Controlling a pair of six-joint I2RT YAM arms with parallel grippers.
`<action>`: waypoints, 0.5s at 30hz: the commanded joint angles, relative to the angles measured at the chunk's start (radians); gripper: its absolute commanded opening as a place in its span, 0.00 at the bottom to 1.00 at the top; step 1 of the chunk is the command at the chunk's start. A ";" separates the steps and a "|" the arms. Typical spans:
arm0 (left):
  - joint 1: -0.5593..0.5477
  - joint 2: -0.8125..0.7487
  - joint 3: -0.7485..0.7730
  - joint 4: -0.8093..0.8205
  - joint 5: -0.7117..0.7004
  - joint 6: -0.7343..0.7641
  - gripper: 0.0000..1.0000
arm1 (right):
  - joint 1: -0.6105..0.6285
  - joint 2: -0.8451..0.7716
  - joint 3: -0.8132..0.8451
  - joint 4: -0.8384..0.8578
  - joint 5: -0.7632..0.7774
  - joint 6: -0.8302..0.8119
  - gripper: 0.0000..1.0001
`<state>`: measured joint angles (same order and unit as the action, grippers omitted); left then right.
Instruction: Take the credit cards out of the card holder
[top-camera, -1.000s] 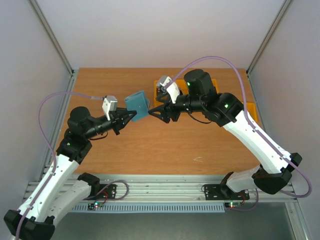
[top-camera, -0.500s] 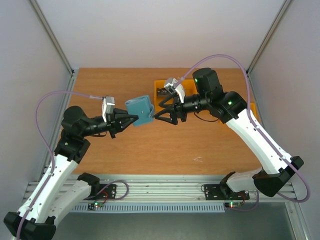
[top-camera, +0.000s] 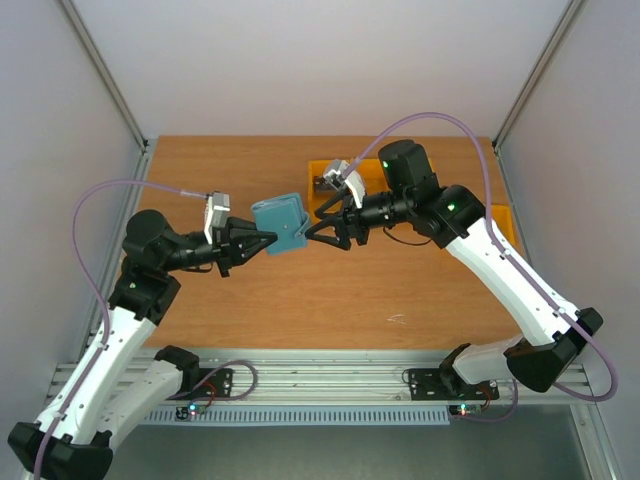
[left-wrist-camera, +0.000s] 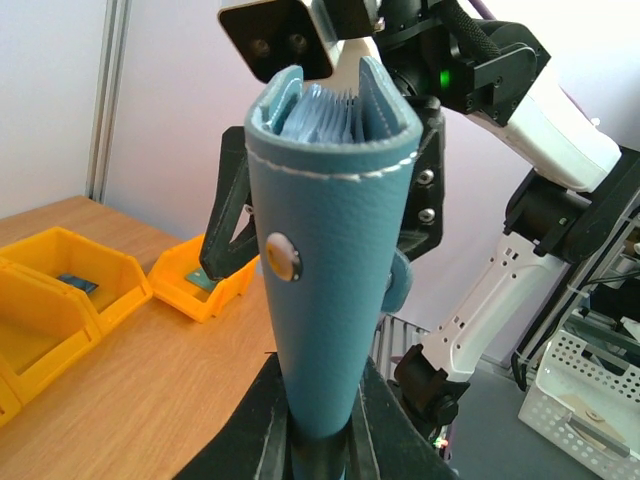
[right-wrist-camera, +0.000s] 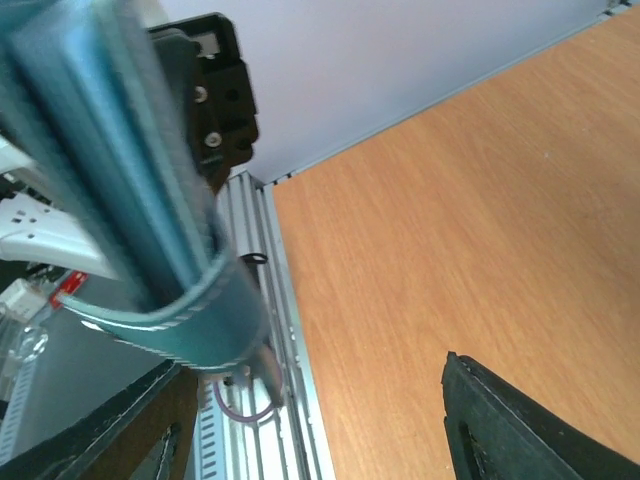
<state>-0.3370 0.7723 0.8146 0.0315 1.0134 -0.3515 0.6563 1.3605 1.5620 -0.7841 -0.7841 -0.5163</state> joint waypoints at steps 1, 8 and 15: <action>0.004 -0.005 0.040 0.074 0.042 0.003 0.00 | 0.006 -0.010 -0.013 0.023 0.108 -0.003 0.66; 0.004 -0.006 0.037 0.076 0.035 0.006 0.00 | 0.011 -0.007 -0.025 0.017 0.003 -0.010 0.68; 0.004 -0.012 0.035 0.071 0.028 0.006 0.00 | 0.015 0.018 -0.015 0.028 -0.187 0.026 0.74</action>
<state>-0.3351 0.7715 0.8192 0.0395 1.0359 -0.3511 0.6598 1.3640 1.5391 -0.7692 -0.8497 -0.5095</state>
